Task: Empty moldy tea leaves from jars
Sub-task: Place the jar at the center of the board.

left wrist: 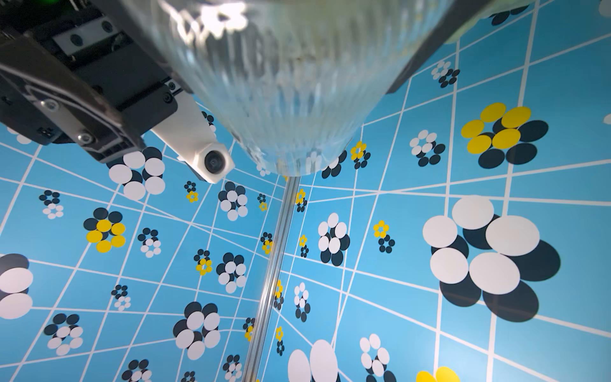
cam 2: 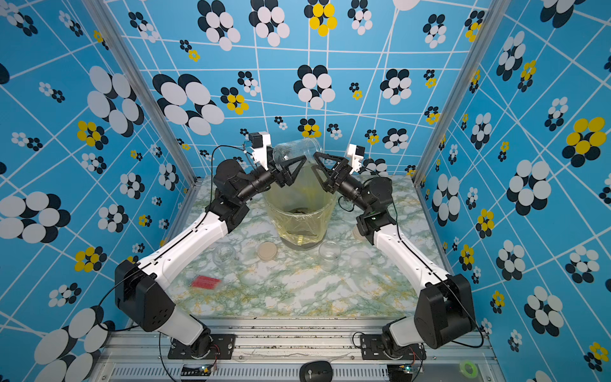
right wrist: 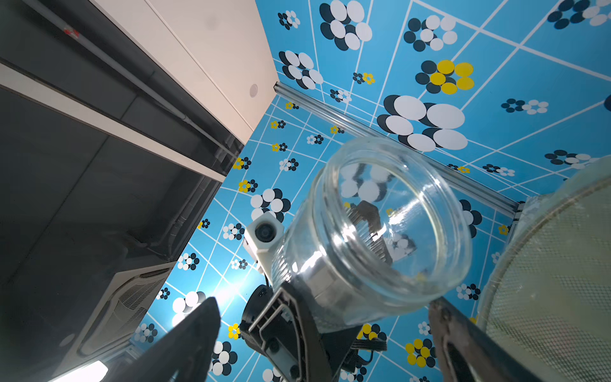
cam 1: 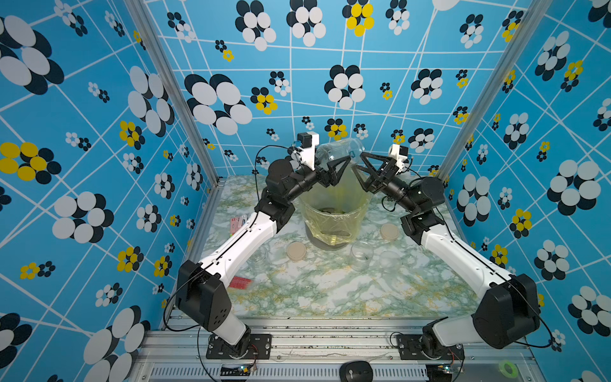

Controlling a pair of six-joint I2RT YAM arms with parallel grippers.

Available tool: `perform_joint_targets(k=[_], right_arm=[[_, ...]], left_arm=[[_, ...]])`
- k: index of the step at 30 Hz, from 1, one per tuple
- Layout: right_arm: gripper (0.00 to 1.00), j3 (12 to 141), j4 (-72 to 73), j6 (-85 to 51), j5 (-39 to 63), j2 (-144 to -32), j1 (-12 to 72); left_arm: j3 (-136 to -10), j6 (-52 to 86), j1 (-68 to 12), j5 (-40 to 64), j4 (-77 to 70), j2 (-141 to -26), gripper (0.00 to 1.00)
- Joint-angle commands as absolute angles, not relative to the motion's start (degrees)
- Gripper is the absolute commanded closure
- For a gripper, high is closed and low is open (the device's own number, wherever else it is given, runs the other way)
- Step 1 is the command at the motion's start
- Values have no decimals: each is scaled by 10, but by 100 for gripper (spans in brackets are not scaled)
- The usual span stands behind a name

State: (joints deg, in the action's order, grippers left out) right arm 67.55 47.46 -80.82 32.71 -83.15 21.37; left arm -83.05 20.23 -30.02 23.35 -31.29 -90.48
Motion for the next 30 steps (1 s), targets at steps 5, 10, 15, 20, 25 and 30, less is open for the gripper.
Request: perform_joint_targets(k=[5, 10, 15, 20, 25, 30], right_arm=[[1, 734, 506, -805, 311, -869, 223], [1, 769, 506, -807, 308, -888, 228], [1, 790, 505, -809, 302, -903, 232], [1, 793, 510, -802, 292, -908, 232], [1, 805, 502, -793, 281, -914, 232], [1, 811, 496, -786, 272, -918, 232]], left_arm=[[-822, 229, -305, 249, -450, -866, 100], [-816, 233, -312, 249, -472, -877, 100], [-816, 240, -321, 246, -500, -898, 100], [-829, 244, -335, 240, -518, -925, 100], [-835, 245, -348, 239, -528, -944, 100], [-825, 243, -355, 235, -540, -950, 100]])
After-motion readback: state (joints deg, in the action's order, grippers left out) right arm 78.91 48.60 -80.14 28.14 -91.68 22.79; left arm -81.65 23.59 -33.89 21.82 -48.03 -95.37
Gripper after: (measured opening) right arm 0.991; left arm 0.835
